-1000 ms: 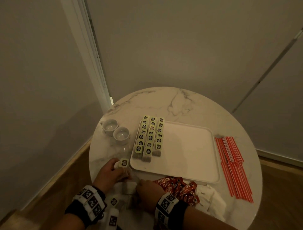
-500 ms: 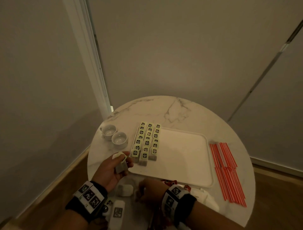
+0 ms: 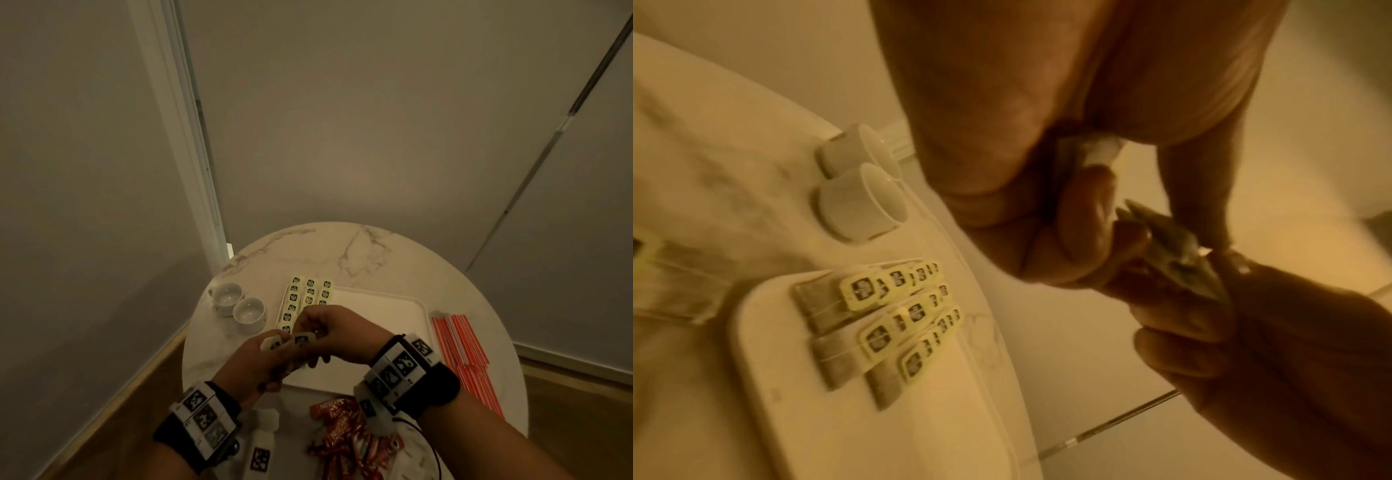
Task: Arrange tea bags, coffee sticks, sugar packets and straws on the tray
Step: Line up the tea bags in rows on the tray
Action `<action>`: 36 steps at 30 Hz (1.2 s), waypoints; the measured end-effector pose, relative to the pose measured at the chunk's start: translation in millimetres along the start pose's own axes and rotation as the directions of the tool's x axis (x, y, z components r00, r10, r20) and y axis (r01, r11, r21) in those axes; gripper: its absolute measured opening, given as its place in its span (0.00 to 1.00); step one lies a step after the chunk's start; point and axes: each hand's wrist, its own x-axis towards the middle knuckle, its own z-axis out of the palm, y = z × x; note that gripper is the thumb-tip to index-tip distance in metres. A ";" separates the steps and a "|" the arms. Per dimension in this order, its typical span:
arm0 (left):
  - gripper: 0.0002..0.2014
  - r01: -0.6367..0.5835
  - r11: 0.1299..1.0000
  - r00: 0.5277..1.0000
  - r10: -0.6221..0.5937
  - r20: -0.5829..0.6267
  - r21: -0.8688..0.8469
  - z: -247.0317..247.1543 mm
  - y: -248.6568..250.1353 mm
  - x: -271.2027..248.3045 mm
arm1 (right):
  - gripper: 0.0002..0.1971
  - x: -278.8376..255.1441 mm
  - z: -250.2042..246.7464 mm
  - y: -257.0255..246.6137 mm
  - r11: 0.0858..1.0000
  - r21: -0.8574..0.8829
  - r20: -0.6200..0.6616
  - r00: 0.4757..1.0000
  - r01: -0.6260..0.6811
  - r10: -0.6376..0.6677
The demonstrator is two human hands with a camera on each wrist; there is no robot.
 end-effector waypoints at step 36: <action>0.07 -0.288 0.954 0.925 0.300 -0.233 0.086 -26.4 11.7 18.8 | 0.04 17.5 40.8 -1.8 0.932 0.362 -0.462 0.872 0.015 0.165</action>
